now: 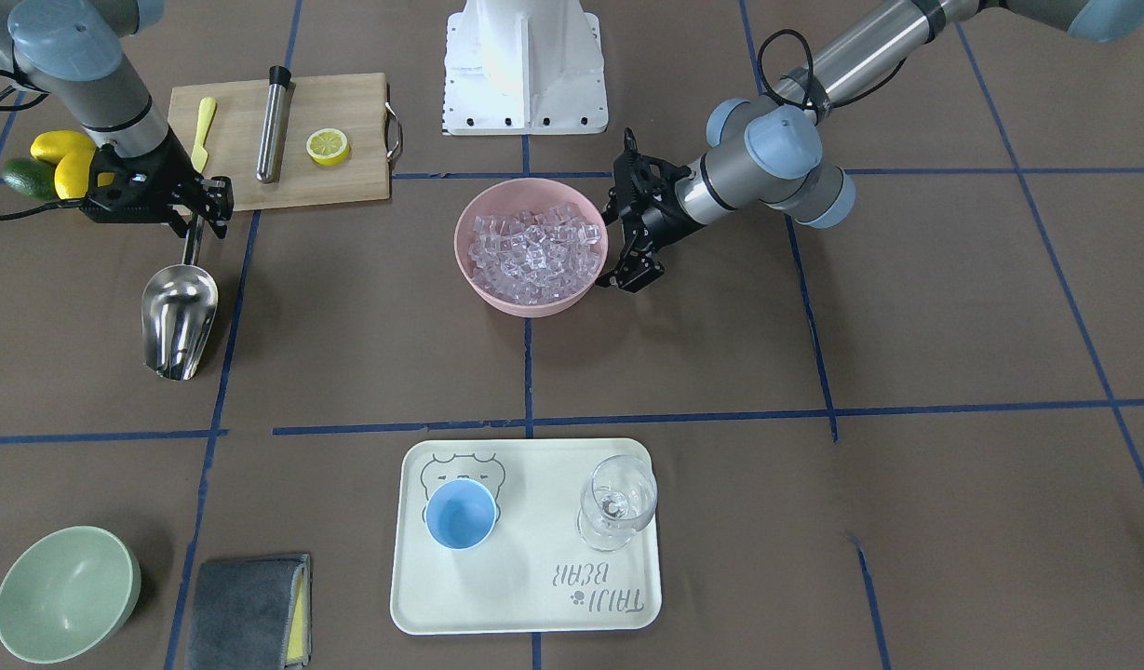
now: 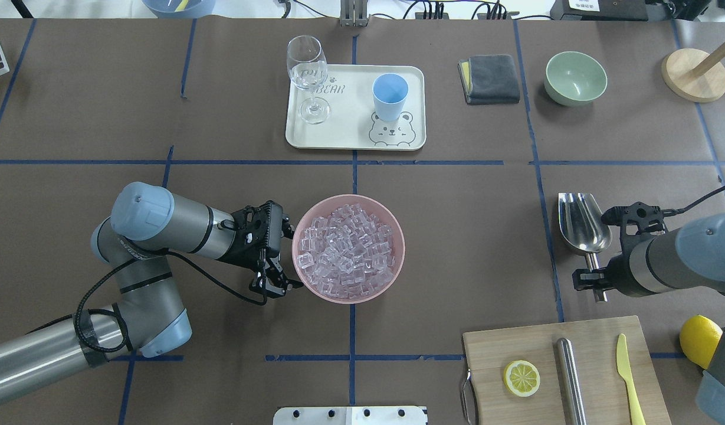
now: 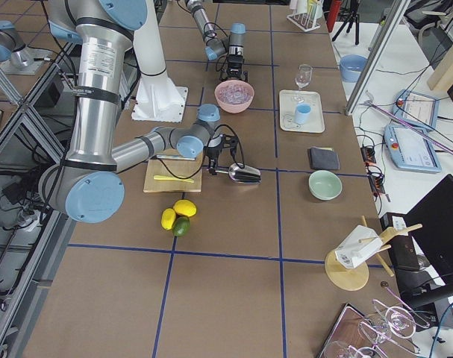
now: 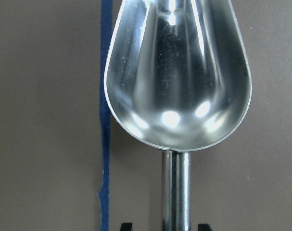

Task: Put ice in cup with scoop
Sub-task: 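Close the right gripper on the metal scoop handle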

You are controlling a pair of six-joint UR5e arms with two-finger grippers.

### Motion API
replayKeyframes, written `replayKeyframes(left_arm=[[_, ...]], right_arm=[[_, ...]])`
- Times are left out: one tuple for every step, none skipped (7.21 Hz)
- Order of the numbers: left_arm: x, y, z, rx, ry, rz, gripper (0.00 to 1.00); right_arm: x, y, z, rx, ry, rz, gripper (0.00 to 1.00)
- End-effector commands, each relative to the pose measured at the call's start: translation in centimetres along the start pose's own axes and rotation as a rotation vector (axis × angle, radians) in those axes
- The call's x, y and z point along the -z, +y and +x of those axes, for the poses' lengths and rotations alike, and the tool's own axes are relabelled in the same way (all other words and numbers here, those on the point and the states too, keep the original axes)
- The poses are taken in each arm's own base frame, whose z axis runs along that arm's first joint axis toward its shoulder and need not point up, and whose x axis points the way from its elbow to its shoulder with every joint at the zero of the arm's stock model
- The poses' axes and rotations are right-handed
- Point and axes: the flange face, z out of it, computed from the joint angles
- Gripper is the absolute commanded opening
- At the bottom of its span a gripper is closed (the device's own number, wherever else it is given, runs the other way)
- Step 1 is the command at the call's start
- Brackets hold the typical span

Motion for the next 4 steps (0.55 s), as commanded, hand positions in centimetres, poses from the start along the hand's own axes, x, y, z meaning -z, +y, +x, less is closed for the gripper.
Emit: replayKeyframes(left_arm=[[0.01,0.06,0.00,0.000,0.000,-0.001,1.00],[0.00,-0.04,0.00,0.000,0.000,0.001,1.00],[0.01,0.06,0.00,0.000,0.000,-0.001,1.00],[0.00,-0.04,0.00,0.000,0.000,0.001,1.00]], right_arm=[[-0.40,-0.06,0.31,0.043,0.011,-0.006,0.43],[-0.47,-0.05,0.35,0.044,0.011,-0.008,0.40],[-0.39,-0.07,0.23,0.044,0.009,-0.006,0.21],[-0.42,-0.14,0.06,0.045,0.008,-0.008,0.00]])
